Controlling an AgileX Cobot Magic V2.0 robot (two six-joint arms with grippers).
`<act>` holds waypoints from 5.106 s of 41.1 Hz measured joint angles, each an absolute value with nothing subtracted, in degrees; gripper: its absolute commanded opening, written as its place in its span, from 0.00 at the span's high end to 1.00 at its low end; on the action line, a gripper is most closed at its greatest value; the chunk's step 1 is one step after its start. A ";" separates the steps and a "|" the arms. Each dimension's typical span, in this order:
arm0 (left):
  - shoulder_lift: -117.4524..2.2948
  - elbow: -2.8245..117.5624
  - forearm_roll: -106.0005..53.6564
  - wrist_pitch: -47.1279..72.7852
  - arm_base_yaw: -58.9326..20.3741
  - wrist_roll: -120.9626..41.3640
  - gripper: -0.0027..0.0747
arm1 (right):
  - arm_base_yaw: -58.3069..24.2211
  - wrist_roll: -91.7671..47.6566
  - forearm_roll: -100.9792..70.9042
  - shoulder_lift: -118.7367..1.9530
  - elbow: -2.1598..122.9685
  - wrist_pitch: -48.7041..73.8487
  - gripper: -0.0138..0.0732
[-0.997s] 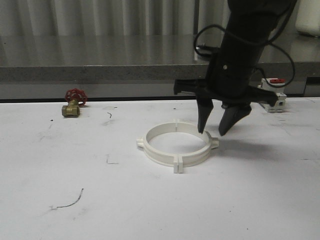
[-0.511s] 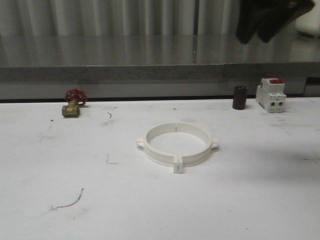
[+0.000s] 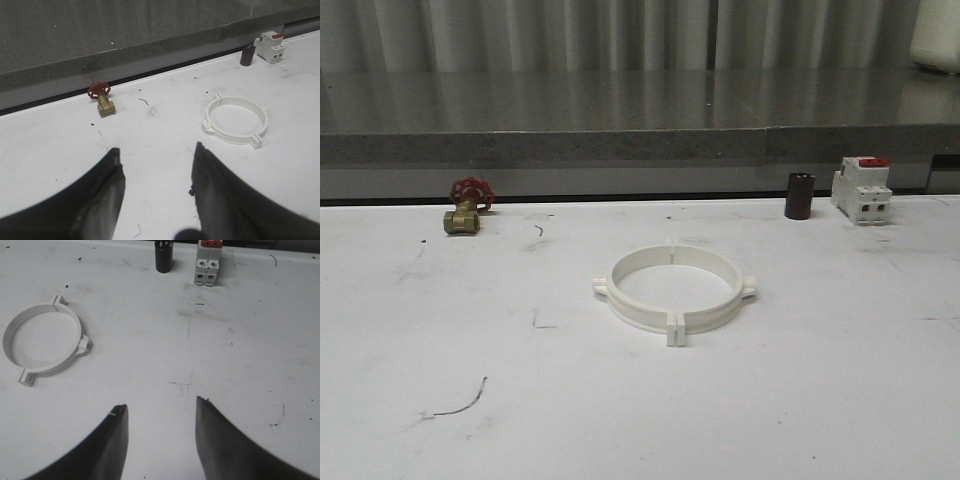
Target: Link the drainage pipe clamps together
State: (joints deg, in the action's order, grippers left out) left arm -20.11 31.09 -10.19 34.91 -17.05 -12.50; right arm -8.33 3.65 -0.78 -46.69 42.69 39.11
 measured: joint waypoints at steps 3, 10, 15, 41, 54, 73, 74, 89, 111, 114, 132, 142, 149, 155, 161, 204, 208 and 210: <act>-20.11 31.09 -10.19 34.91 -17.05 -12.50 0.56 | -8.33 3.65 -1.31 -41.77 40.17 39.12 0.43; -20.11 31.09 -10.19 34.91 -17.05 -12.50 0.56 | -8.33 3.63 -1.87 -34.37 37.06 40.18 0.43; -20.11 31.09 -10.19 34.91 -17.05 -12.50 0.56 | -8.33 3.53 -1.95 -32.91 36.97 41.23 0.43; -20.11 31.09 -10.19 34.91 -17.05 -12.50 0.56 | -8.33 3.40 -1.95 -32.91 36.97 41.13 0.53; -20.11 31.09 -10.19 34.91 -17.05 -12.50 0.74 | -8.33 3.40 -1.95 -32.91 36.97 41.07 0.97; -20.11 31.09 -10.19 34.91 -17.05 -12.50 0.99 | -8.33 3.40 -1.99 -32.91 36.97 41.07 0.98; -20.11 31.09 -10.19 34.91 -17.05 -12.50 0.99 | -8.33 3.40 -1.99 -32.91 36.97 41.07 0.98; -13.64 25.18 -9.78 31.67 -13.09 -12.50 0.99 | -8.33 3.40 -1.99 -32.86 36.94 41.18 0.98; 0.28 1.50 -9.51 11.95 -0.08 -12.50 0.99 | -8.33 3.40 -2.08 -32.86 36.84 41.29 0.98; 0.28 -0.21 -9.51 10.13 -0.08 -12.50 0.99 | -8.33 3.40 -2.08 -32.86 36.84 41.29 0.98; 0.28 -0.19 2.92 6.60 -0.70 1.48 0.99 | -8.33 3.40 -2.08 -32.77 36.84 41.37 0.98; 0.28 -0.19 4.33 6.53 -0.92 3.45 0.99 | -8.33 3.40 -2.08 -32.77 36.84 41.37 0.98; 0.28 -0.19 2.52 6.53 -0.92 1.87 0.99 | -8.33 3.40 -2.08 -32.77 36.84 41.37 0.98; 0.28 -0.19 0.00 6.53 -0.92 -1.47 0.99 | -8.33 3.40 -2.08 -32.77 36.84 41.37 0.98; 0.28 -0.19 0.00 6.53 -0.92 -2.00 0.99 | -8.33 3.40 -2.08 -32.77 36.84 41.37 0.98; 0.28 -0.19 0.00 6.53 2.24 -2.32 0.99 | -7.79 3.40 -0.96 -30.03 35.57 40.67 0.98; 0.28 -0.19 0.00 6.53 2.24 -2.32 0.99 | -6.48 3.40 1.89 -24.73 32.03 36.44 0.98; 0.28 -0.19 0.00 6.53 2.24 -2.32 0.99 | -5.75 3.40 3.14 -21.45 29.22 33.51 0.98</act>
